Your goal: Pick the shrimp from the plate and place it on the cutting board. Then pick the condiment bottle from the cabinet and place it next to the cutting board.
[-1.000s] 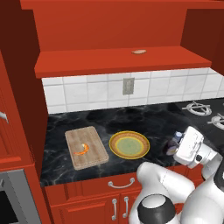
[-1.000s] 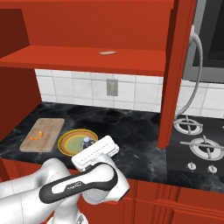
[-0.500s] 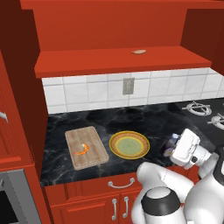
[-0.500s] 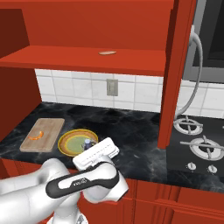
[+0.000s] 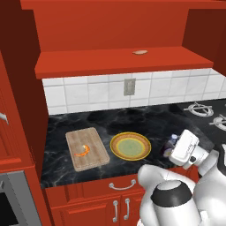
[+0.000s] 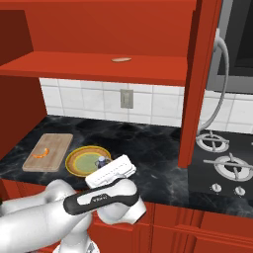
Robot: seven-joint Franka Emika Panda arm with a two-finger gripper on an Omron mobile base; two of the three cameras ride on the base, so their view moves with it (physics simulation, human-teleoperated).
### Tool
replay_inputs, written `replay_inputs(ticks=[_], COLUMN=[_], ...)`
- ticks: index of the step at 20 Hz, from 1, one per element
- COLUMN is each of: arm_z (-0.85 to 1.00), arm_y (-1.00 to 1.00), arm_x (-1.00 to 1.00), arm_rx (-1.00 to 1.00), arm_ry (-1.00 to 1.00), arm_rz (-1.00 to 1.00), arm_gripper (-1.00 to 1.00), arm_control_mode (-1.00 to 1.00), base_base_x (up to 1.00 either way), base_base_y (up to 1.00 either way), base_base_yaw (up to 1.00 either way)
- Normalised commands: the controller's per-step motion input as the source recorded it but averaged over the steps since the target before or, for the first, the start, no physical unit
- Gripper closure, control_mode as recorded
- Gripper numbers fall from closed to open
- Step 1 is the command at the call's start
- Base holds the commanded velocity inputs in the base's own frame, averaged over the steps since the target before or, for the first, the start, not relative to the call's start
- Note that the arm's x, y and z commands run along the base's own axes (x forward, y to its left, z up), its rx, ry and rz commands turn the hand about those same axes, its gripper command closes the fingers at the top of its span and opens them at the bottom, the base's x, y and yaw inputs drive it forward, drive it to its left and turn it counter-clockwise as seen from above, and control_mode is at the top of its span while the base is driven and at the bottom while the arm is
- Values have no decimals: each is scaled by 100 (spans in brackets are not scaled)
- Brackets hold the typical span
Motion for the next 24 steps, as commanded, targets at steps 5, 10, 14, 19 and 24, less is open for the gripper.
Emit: replay_inputs(ticks=[5, 10, 14, 19, 24], arm_z=[-14, -19, -22, -24, -22], arm_y=[0, 0, 0, -3, -6], arm_x=[22, 22, 23, 26, 22], arm_rx=[0, 0, 0, 0, -1], arm_ry=[0, 0, 0, 0, 0], arm_rz=[0, 0, 0, 0, 0], arm_gripper=[100, 100, 100, 100, 100], arm_control_mode=[-100, -100, -100, -100, -100], base_base_x=[0, 0, 0, 0, 0], base_base_y=[0, 0, 0, 0, 0], base_base_yaw=[0, 0, 0, 0, 0])
